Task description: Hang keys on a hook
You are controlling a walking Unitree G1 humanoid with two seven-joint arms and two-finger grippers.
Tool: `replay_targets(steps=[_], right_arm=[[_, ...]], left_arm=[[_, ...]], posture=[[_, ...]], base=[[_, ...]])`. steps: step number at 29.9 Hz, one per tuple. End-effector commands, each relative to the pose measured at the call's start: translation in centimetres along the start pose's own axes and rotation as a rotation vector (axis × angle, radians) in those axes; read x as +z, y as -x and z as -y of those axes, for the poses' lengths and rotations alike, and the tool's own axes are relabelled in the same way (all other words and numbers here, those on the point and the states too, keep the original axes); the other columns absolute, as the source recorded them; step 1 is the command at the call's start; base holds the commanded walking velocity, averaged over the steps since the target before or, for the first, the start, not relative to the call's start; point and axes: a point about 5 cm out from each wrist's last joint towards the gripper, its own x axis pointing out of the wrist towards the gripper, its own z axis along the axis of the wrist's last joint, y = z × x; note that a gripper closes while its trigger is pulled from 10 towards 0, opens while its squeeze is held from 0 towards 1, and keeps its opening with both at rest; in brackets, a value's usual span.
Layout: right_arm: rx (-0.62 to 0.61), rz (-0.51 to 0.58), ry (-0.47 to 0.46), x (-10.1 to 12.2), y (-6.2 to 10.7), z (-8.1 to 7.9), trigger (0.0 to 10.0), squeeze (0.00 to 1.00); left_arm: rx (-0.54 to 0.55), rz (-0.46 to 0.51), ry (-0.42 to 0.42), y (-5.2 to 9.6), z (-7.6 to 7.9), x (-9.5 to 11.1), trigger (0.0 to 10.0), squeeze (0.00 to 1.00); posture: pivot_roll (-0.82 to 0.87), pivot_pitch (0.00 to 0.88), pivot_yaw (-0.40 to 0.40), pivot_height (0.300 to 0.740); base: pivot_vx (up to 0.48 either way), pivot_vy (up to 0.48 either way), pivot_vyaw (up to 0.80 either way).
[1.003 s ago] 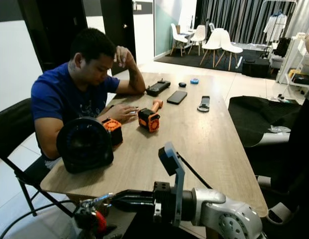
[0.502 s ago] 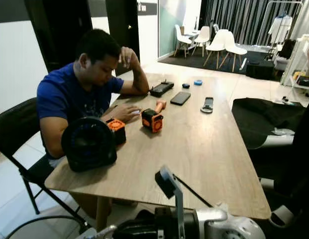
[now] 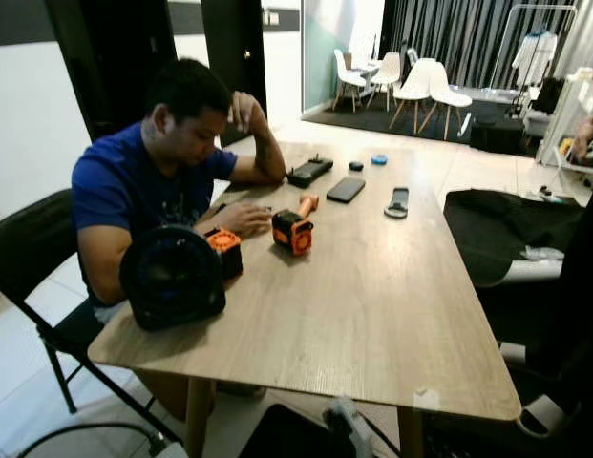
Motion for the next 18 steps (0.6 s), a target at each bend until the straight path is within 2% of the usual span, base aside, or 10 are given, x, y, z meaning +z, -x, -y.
replay_targets(steps=[1,3,7,9,10,11,15,18], right_arm=[[-0.091,0.022,-0.039,-0.9,0.6,1.6,0.0,0.00],[-0.210,0.033,-0.127,-3.0,1.1,3.7,0.0,0.00],[-0.266,0.072,-0.186,-3.9,1.3,4.7,0.0,0.00],[-0.313,0.104,-0.246,-4.7,1.4,5.4,0.0,0.00],[-0.374,0.136,-0.311,-5.7,1.7,6.3,0.0,0.00],[-0.374,0.136,-0.311,-5.7,1.7,6.3,0.0,0.00],[-0.516,0.204,-0.412,-7.5,2.2,8.1,0.0,0.00],[-0.693,0.267,-0.452,-8.8,3.4,9.8,0.0,0.00]], left_arm=[[-0.023,-0.019,-0.015,-0.3,0.9,-0.5,10.0,0.00],[-0.019,-0.015,-0.015,-0.3,1.0,-0.5,10.0,0.00],[-0.009,-0.007,-0.001,-0.4,0.9,-0.5,10.0,0.00],[-0.003,-0.005,0.015,-0.4,0.9,-0.5,10.0,0.00],[-0.004,-0.014,0.024,-0.5,1.0,-0.6,10.0,0.00],[-0.004,-0.014,0.024,-0.5,1.0,-0.6,10.0,0.00],[0.008,-0.022,0.052,-0.7,1.3,-1.0,10.0,0.00],[0.056,0.000,0.122,-0.8,1.2,-1.0,10.0,0.00]], posture=[[0.03,0.051,0.019,0.740],[0.04,0.051,0.017,0.740],[0.04,0.049,0.019,0.740],[0.04,0.047,0.019,0.740],[0.04,0.041,0.023,0.740],[0.04,0.041,0.023,0.740],[0.04,0.033,0.023,0.740],[0.04,0.027,0.022,0.740]], base=[[0.000,0.000,0.00],[0.000,0.000,0.00],[0.000,0.000,0.00],[0.000,0.000,0.00],[0.000,0.000,0.00],[0.000,0.000,0.00],[0.000,0.000,0.00],[0.000,0.000,0.00]])
